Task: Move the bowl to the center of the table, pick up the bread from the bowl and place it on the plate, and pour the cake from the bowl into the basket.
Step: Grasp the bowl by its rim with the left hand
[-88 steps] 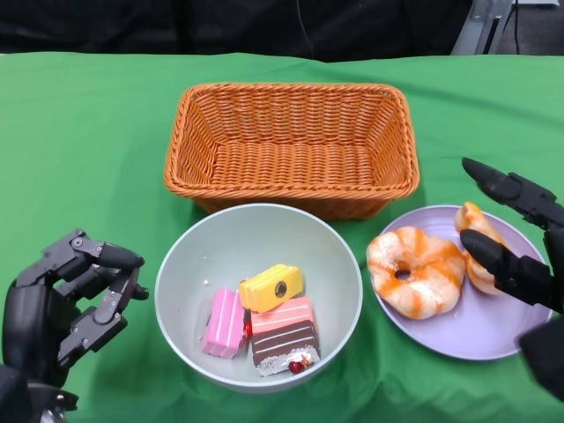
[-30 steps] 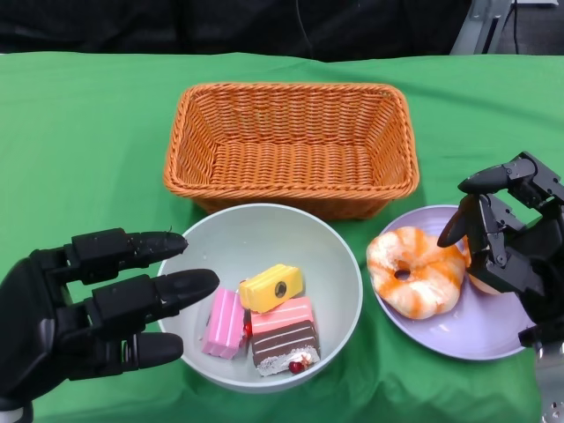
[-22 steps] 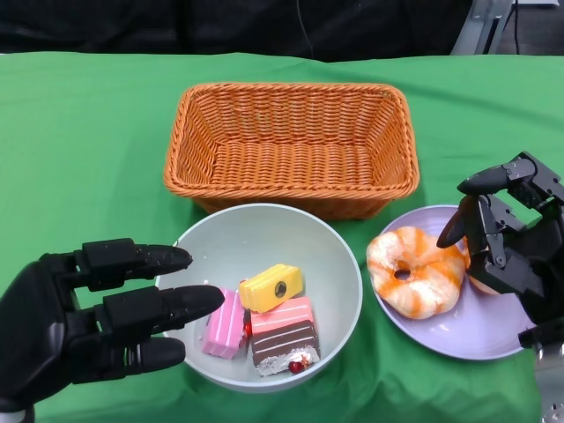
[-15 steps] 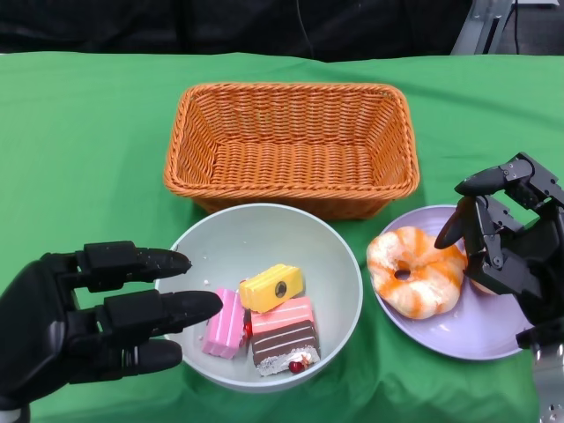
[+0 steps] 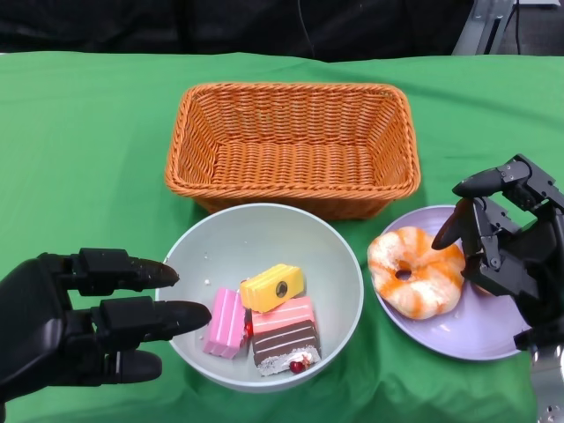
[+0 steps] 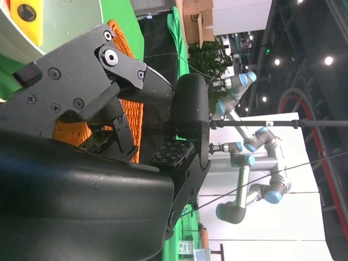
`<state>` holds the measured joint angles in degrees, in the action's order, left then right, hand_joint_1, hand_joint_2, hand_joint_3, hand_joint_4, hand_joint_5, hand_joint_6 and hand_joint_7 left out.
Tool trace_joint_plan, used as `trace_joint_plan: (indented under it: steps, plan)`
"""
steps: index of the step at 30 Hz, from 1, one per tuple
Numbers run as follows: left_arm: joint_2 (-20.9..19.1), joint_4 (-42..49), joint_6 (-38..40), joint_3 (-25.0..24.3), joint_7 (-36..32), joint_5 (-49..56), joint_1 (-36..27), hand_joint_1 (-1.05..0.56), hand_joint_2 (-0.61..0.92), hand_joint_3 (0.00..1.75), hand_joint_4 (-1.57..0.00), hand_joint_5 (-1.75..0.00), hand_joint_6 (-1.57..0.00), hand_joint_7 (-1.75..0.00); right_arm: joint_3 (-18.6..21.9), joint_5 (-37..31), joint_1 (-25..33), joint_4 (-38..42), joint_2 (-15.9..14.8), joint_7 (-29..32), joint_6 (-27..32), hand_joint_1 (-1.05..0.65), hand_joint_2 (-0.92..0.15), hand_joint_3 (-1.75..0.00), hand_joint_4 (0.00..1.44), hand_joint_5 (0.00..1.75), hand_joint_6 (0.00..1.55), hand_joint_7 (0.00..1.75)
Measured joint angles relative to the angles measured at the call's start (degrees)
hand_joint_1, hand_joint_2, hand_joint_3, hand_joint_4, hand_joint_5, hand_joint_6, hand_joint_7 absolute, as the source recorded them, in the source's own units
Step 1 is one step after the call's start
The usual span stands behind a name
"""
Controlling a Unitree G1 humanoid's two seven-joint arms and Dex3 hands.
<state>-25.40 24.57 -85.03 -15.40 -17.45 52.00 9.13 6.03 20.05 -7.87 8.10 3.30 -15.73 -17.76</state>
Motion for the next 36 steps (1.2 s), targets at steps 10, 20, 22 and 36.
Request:
trace_joint_plan:
  steps: [10, 20, 22, 36]
  plan:
    - [-1.7, -1.1, 1.7, 2.8, -1.2, 0.4, -0.3, -0.47, 0.80, 0.00, -0.86, -0.08, -0.79, -0.01, 0.0, -0.2, 0.2, -0.6, 0.0, -0.6, 0.4, -0.13, -0.61, -0.90, 0.78, 1.53, 0.77, 1.15]
    - [-3.7, -4.1, 6.4, 5.9, -4.1, 5.2, -0.6, -0.52, 0.79, 0.00, -0.85, -0.04, -0.80, 0.00, 0.0, -0.7, 0.6, -0.6, 1.0, 1.1, 0.3, -0.13, -0.55, -1.02, 0.79, 1.54, 0.77, 1.18]
    - [-4.5, -4.9, 8.4, 7.0, -4.2, 5.9, -0.8, -0.52, 0.78, 0.00, -0.85, -0.04, -0.80, 0.00, -0.1, -0.8, 0.7, -0.6, 1.0, 1.1, 0.3, -0.14, -0.55, -1.02, 0.78, 1.54, 0.76, 1.19]
    - [-11.5, -7.6, 17.5, 17.8, -2.8, 5.2, -0.8, -0.53, 0.77, 0.00, -0.85, -0.01, -0.83, -0.01, -0.6, -0.8, 1.1, -1.1, 1.7, 0.8, -0.1, -0.14, -0.55, -1.01, 0.78, 1.54, 0.77, 1.17]
